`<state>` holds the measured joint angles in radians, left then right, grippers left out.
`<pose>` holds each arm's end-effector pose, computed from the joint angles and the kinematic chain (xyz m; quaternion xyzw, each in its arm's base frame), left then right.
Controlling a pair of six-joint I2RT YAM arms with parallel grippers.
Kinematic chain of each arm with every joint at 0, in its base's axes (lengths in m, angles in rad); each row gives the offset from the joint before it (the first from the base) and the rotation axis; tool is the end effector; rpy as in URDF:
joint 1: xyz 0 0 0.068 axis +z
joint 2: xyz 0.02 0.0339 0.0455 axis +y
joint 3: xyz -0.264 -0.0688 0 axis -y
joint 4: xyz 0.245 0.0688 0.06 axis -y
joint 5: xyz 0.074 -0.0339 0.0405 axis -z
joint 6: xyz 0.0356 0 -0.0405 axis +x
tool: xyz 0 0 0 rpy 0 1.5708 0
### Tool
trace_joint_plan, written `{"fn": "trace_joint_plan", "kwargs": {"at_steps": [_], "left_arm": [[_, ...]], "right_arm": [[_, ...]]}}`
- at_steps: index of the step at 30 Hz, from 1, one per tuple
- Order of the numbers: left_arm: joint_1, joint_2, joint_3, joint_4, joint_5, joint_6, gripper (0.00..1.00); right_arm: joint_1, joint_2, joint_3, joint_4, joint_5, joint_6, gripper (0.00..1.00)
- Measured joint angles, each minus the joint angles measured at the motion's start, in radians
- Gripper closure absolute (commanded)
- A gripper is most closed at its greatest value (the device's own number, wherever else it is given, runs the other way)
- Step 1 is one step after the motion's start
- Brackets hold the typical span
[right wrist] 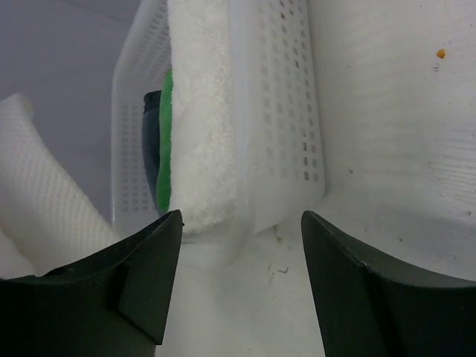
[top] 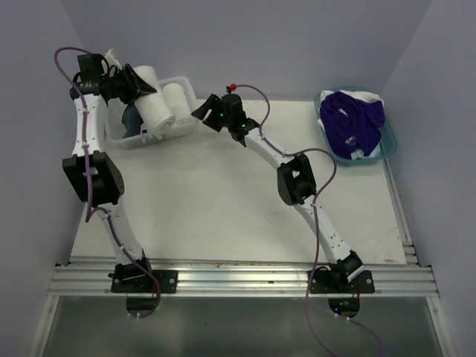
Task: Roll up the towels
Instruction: Place the rolled towel into the container
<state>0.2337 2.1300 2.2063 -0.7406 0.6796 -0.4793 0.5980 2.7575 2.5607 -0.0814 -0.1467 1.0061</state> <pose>0.4720 0.0894 0.3531 -0.1590 0.8453 -0.3480 0.3730 0.5110 0.3544 0.1934 0.1181 0.7886 0.4724 0.3755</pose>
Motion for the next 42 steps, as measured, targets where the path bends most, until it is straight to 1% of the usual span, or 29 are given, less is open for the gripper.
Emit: {"fn": "trace_joint_plan", "kwargs": {"at_steps": [1, 3, 4, 6, 7, 8, 9, 11, 12, 13, 16, 18, 21, 22, 24, 25, 27, 33, 42], "left_arm": [[0.0, 0.0, 0.0, 0.0, 0.002, 0.0, 0.86], [0.0, 0.0, 0.0, 0.0, 0.003, 0.0, 0.86], [0.0, 0.0, 0.0, 0.0, 0.004, 0.0, 0.86], [0.0, 0.0, 0.0, 0.0, 0.005, 0.0, 0.86], [0.0, 0.0, 0.0, 0.0, 0.005, 0.0, 0.86], [0.0, -0.001, -0.001, 0.0, 0.005, 0.0, 0.86], [0.0, -0.002, -0.004, 0.0, 0.005, 0.0, 0.86], [0.001, -0.006, -0.011, 0.0, 0.006, 0.0, 0.86], [0.001, -0.009, -0.013, 0.0, 0.006, 0.0, 0.86], [0.001, -0.011, -0.016, 0.0, 0.006, 0.0, 0.86], [0.001, -0.021, -0.027, 0.0, 0.006, 0.0, 0.86], [0.001, -0.026, -0.028, 0.0, 0.006, 0.0, 0.86], [0.001, -0.035, -0.029, 0.0, 0.006, 0.0, 0.86], [0.001, -0.039, -0.029, 0.0, 0.005, -0.001, 0.86], [0.002, -0.05, -0.036, 0.0, 0.006, 0.0, 0.86], [0.002, -0.055, -0.039, -0.001, 0.006, 0.0, 0.86], [0.002, -0.061, -0.039, -0.001, 0.006, 0.0, 0.87], [0.008, -0.064, -0.039, -0.006, 0.018, 0.0, 0.87], [0.022, -0.064, -0.04, -0.058, 0.02, 0.027, 0.87]], "right_arm": [[0.001, 0.006, 0.001, 0.0, 0.007, 0.008, 0.35], [0.002, 0.02, 0.005, 0.0, 0.026, 0.021, 0.42], [0.002, 0.024, 0.005, -0.001, 0.029, 0.026, 0.49], [0.003, 0.027, 0.005, -0.001, 0.035, 0.031, 0.55], [0.003, 0.027, 0.005, 0.0, 0.037, 0.033, 0.58], [0.003, 0.027, 0.005, 0.003, 0.04, 0.034, 0.64], [0.003, 0.027, 0.005, 0.011, 0.041, 0.035, 0.66], [0.004, 0.027, 0.005, 0.024, 0.04, 0.045, 0.68], [0.004, 0.027, 0.005, 0.029, 0.041, 0.048, 0.66], [0.004, 0.027, 0.005, 0.031, 0.041, 0.05, 0.62], [0.005, 0.027, 0.005, 0.031, 0.04, 0.056, 0.56], [0.006, 0.029, 0.009, 0.032, 0.041, 0.059, 0.55], [0.008, 0.043, 0.034, 0.036, 0.041, 0.065, 0.66], [0.009, 0.047, 0.041, 0.04, 0.04, 0.069, 0.74], [0.012, 0.049, 0.042, 0.043, 0.041, 0.071, 0.85], [0.012, 0.051, 0.042, 0.044, 0.039, 0.071, 0.93], [0.012, 0.051, 0.034, 0.051, 0.038, 0.084, 1.0], [0.011, 0.013, -0.05, 0.101, 0.023, 0.1, 1.0], [0.01, -0.126, -0.251, 0.086, -0.034, 0.046, 1.0]]}}
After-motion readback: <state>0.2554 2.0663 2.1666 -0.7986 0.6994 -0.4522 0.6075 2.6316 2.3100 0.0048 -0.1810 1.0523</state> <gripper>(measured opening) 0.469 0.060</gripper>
